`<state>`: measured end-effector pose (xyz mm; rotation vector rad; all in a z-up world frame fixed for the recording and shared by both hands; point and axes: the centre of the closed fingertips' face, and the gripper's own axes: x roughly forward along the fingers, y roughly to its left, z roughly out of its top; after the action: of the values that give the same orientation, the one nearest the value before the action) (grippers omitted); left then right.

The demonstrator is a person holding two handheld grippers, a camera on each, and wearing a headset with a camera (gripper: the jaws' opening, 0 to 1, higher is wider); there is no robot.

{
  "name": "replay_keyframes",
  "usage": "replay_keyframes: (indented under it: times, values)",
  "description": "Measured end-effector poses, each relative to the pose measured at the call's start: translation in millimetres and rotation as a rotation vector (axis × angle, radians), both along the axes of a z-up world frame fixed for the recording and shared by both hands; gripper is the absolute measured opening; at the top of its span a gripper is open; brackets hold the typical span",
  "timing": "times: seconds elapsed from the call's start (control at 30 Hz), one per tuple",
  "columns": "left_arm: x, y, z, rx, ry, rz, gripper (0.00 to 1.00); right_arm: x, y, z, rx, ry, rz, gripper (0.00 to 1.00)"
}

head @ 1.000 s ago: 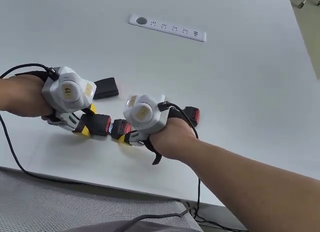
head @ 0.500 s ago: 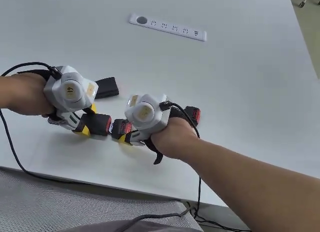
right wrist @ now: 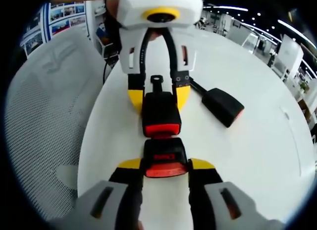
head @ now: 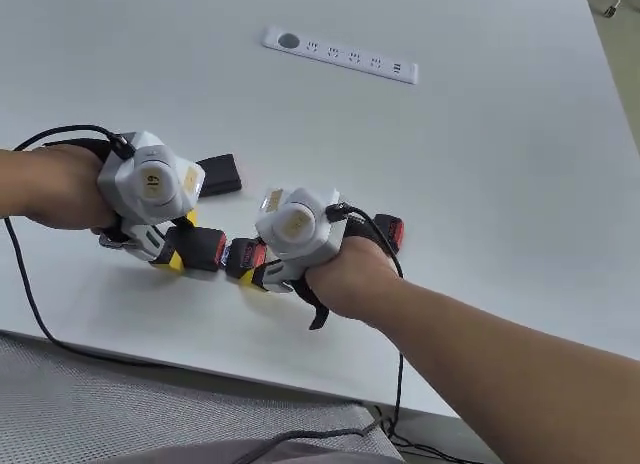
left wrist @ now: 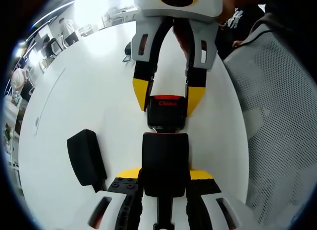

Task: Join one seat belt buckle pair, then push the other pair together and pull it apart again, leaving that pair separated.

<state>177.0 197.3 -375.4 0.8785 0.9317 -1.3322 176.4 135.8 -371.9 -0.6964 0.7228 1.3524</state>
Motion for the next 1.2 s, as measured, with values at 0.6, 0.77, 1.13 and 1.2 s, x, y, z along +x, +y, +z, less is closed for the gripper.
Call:
replay_keyframes:
  times: [0.6,0.77,1.13,1.2]
  values:
    - [3.0,-4.0,26.4,-0.025,-0.037,0.052,0.33,-5.1,4.7,32.2,0.074,-0.014,-0.01,0.35]
    - [19.1,-0.3,37.3,-0.027,-0.105,0.082,0.34,-1.8,3.4,43.5,0.093,-0.032,-0.01,0.35]
    - [73.3,6.3,48.9,-0.045,-0.175,0.204,0.35,30.3,-41.2,43.5,0.097,-0.028,-0.114,0.35]
    - [82.6,7.4,52.2,-0.037,-0.194,0.238,0.35,35.4,-53.4,42.2,0.083,-0.04,-0.123,0.35]
